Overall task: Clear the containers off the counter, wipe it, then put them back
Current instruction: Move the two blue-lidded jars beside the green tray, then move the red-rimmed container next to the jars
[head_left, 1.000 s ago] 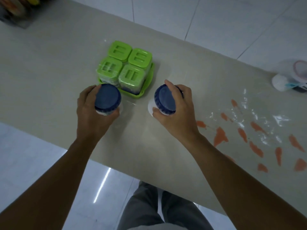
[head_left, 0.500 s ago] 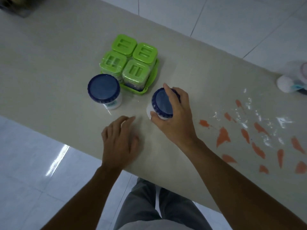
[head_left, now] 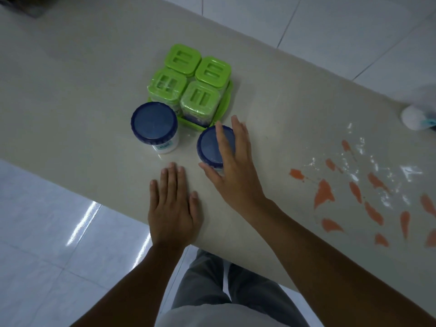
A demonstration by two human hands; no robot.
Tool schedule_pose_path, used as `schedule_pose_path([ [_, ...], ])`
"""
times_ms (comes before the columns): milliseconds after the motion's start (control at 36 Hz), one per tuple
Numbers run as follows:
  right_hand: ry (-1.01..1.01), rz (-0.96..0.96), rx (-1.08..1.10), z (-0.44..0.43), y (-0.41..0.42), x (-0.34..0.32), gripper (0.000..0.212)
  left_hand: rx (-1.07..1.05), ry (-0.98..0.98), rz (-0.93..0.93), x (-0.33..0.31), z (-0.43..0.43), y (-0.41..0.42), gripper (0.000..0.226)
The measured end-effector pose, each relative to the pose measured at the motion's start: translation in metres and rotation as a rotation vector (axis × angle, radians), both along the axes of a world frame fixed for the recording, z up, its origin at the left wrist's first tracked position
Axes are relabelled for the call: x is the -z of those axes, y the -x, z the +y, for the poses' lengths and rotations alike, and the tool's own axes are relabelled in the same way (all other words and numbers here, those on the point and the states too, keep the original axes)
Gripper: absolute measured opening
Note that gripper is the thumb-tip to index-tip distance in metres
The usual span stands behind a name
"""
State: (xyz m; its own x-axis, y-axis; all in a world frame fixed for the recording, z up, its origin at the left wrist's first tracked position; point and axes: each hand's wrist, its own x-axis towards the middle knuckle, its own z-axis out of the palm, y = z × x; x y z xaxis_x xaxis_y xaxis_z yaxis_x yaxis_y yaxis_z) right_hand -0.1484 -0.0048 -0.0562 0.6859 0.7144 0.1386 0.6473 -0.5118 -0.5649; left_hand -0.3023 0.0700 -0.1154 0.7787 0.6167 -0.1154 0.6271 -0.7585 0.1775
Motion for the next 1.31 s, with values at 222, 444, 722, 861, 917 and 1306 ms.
schedule_pose_path([
  [222,0.088,-0.126,-0.066,0.019,-0.008,-0.003,0.093,-0.001,-0.013,0.012,0.002,-0.001,-0.001,0.066],
  [444,-0.048,0.010,-0.093,-0.014,-0.028,-0.021,0.101,0.090,0.028,-0.079,-0.009,-0.026,-0.020,0.067],
  [722,0.017,0.056,0.219,-0.128,-0.093,-0.018,0.068,0.306,0.054,-0.162,-0.033,-0.094,-0.098,0.061],
  [861,0.050,0.033,0.374,-0.188,-0.125,-0.006,0.065,0.485,0.074,-0.232,-0.040,-0.132,-0.150,0.057],
  [917,0.073,0.025,0.420,-0.210,-0.140,-0.004,0.064,0.541,0.088,-0.230,-0.044,-0.141,-0.180,0.057],
  [1306,0.254,-0.111,0.632,-0.321,-0.281,-0.020,0.073,0.767,0.040,0.011,-0.071,-0.201,-0.395,0.061],
])
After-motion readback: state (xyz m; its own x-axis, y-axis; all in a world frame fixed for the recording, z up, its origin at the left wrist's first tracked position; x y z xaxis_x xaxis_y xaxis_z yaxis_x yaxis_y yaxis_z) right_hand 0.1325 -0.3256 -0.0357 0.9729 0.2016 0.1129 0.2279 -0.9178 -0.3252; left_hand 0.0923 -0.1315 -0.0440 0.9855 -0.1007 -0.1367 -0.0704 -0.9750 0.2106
